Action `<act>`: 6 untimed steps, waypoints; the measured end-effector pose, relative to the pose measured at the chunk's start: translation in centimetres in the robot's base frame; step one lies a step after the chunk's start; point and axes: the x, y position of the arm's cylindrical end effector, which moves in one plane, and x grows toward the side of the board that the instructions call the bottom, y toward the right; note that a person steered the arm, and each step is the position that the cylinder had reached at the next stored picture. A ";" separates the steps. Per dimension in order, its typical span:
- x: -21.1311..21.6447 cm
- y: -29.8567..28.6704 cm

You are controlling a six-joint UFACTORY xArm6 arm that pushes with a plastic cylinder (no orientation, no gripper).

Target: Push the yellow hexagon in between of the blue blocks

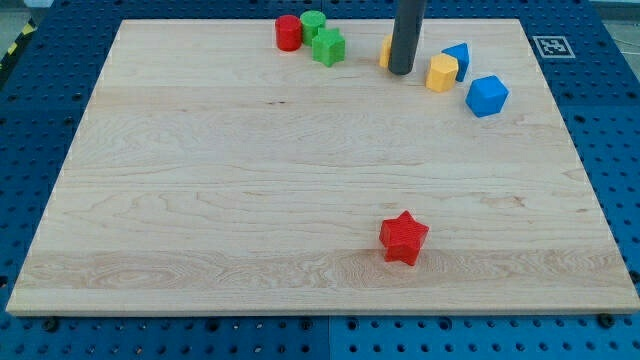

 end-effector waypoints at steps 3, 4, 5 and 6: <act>1.1 3.0; 1.1 3.5; 1.1 3.5; 0.4 3.6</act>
